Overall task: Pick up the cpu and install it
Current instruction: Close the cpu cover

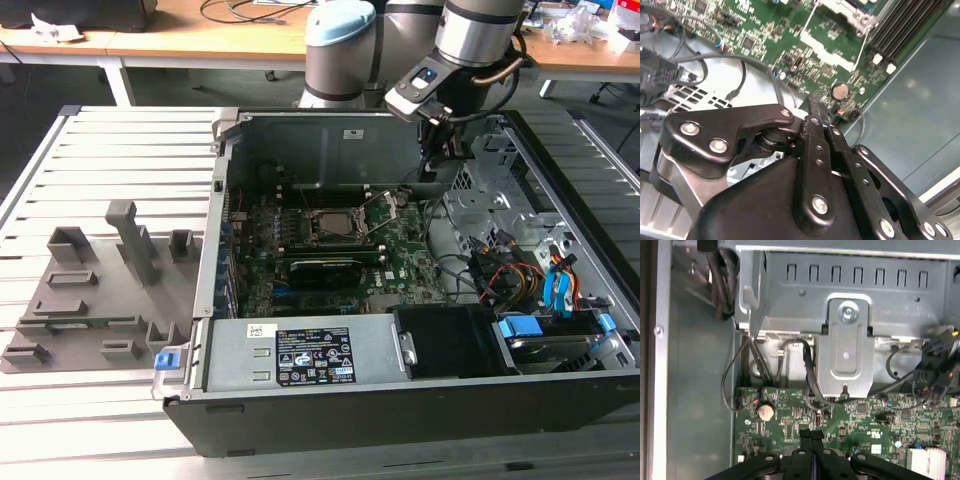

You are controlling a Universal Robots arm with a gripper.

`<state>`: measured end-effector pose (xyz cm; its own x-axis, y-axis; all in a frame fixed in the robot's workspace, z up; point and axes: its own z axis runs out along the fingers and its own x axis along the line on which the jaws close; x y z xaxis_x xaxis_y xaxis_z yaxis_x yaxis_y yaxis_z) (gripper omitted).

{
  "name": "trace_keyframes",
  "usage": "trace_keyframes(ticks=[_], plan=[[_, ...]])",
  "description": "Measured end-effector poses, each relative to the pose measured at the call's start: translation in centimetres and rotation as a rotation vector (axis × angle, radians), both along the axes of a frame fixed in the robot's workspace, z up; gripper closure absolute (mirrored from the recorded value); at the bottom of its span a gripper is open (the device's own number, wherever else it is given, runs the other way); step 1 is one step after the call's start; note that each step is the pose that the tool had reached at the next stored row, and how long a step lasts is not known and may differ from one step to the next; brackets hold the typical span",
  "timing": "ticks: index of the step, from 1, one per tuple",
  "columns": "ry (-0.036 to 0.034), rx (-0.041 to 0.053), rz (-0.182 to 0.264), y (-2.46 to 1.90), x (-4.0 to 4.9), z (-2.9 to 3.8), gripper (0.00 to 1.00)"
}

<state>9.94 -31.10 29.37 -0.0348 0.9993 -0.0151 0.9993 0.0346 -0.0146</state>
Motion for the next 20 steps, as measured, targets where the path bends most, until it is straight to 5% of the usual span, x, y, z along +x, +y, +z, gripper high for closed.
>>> trace_keyframes(ticks=[2, 5, 6, 7, 9, 20], plan=[[0.0004, 0.0000, 0.000, 0.00, 0.64, -0.01, 0.89], [0.0014, 0.0001, 0.000, 0.00, 2.73, -0.04, 0.89], [0.0014, 0.0063, 0.000, -0.01, 2.74, -0.07, 0.89], [0.0015, 0.0193, 0.000, -0.01, 2.56, -0.07, 0.89], [0.0015, 0.0309, 0.000, -0.09, 1.16, -0.16, 0.89], [0.0014, 0.0308, 0.000, -0.42, -1.77, -4.18, 0.89]])
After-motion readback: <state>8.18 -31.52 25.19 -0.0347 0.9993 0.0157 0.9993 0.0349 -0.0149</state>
